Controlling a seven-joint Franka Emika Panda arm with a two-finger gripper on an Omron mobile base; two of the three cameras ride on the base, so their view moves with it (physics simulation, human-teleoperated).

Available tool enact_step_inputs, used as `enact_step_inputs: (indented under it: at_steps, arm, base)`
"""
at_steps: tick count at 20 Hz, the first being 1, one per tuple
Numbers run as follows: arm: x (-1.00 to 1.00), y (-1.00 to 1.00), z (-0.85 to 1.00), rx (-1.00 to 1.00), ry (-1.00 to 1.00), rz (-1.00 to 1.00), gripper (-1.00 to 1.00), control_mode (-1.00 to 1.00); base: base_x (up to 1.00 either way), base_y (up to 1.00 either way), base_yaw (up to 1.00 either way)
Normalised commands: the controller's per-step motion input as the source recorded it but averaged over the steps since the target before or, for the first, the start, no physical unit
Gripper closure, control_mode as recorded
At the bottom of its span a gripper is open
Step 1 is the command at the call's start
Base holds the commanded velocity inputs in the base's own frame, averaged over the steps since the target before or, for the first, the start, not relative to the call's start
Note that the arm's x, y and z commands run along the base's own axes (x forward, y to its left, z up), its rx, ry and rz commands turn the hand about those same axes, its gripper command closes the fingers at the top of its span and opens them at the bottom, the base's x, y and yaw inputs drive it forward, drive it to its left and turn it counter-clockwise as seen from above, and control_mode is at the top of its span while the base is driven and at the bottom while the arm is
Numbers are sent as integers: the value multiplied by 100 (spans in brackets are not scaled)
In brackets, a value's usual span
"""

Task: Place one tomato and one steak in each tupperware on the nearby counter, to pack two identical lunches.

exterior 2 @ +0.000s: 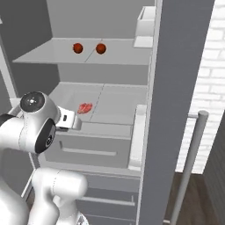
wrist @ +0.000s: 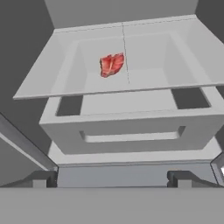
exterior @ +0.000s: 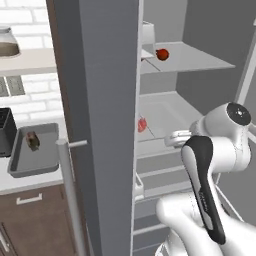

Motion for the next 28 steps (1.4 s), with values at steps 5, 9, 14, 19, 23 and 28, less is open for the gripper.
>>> enact_step_inputs:
  at_steps: [5,9,14,19,23,28]
  arm:
    - [0,0,0,0,0,0,-100,100]
    - [12,0,-6,0,0,1,-100,-100]
    - [71,0,-19,0,0,0,-100,-100]
    - [98,0,-28,0,0,0,-100,-100]
    - [100,0,-44,5,4,0,-100,-100]
    - [98,5,-42,2,5,1,-100,-100]
  base:
    - [62,0,14]
    - [31,0,6]
    - [0,0,0]
    - [0,0,0]
    - [0,0,0]
    - [0,0,0]
